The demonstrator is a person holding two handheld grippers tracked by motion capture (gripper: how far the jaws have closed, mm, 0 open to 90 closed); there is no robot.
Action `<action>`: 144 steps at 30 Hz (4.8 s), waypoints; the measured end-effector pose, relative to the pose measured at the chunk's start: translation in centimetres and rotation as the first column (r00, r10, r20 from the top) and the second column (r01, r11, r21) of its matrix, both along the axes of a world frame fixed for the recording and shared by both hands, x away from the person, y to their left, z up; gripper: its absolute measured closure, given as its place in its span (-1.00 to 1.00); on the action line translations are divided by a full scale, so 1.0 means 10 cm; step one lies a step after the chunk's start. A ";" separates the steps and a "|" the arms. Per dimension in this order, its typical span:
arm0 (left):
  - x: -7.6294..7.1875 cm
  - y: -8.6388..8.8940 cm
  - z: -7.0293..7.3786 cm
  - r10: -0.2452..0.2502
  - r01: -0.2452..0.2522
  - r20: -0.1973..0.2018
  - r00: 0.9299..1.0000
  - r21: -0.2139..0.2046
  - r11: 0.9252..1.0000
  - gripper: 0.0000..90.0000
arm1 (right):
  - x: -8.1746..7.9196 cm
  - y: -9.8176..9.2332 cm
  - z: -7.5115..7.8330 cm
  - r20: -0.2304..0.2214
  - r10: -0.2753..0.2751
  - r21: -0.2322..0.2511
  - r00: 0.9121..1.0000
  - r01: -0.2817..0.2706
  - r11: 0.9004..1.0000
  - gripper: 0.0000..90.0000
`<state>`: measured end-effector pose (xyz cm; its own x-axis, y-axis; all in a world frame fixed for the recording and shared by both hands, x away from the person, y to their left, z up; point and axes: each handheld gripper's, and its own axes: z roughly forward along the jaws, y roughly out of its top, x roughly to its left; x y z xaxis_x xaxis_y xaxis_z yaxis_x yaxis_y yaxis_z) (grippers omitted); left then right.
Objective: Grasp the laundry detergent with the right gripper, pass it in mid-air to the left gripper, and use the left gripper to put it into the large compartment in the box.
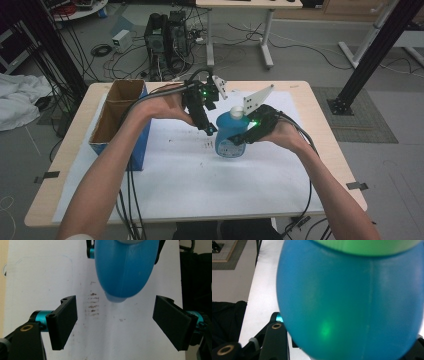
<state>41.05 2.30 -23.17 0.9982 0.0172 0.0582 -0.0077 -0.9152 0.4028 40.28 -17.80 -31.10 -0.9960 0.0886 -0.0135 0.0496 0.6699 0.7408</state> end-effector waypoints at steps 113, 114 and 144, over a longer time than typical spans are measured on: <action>-0.07 -0.37 -0.13 0.042 -0.042 -0.041 0.998 -0.017 0.999 -0.15 | 0.03 0.08 -0.13 -0.010 0.040 0.019 0.999 -0.040 0.999 -0.14; -0.07 -0.37 -0.13 0.041 -0.042 -0.043 0.998 -0.016 0.999 -0.15 | 0.03 0.08 -0.14 -0.007 0.047 0.017 0.999 -0.047 0.999 -0.14; -0.08 -0.32 -0.13 0.055 -0.055 -0.041 0.998 -0.009 0.998 -0.15 | 0.01 0.08 -0.18 -0.031 0.041 -0.022 0.999 -0.041 0.999 -0.49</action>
<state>40.26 -0.94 -24.45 0.9972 0.0726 0.0170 0.0593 -0.9095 0.4114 40.40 -17.03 -32.93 -0.9987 0.0476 0.0153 0.0439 0.6887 0.7237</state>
